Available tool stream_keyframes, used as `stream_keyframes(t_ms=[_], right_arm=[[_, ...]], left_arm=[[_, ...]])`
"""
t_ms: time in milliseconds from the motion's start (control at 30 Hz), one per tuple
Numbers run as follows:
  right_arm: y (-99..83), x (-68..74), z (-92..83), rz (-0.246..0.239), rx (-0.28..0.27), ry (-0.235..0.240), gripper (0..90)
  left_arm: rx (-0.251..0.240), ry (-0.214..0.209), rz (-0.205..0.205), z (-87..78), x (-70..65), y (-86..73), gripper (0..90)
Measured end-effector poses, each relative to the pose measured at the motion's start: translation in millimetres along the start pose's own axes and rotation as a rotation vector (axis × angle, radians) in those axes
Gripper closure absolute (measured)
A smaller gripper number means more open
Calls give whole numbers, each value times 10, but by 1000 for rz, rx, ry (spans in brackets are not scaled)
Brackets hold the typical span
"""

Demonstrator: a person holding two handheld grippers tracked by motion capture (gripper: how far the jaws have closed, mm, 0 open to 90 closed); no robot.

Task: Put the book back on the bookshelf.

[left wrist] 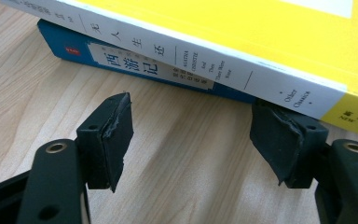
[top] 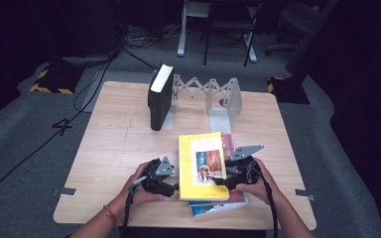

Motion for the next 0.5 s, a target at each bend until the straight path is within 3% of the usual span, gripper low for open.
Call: stream_keyframes(t_ms=[133,333,500], right_arm=[[29,-37,30,4,-8,1,257],[63,-161,70,33,-32,5,479],[33,-221,42,60,-93,41,557]], left_arm=[[-1,-1,1,1,16,2,301],[-3,3,-10,-5,50,-6,302],[-6,20,-10,-20,82,7,312]])
Point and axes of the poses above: each handheld gripper's, and its own axes: z roughly forward along the jaws, y roughly out of its top, x roughly to its left, the point moved 2 cm from there along z, roughly forward along the jaws, and after that the axes turned 13 degrees about -y, right-handed, at the moved point
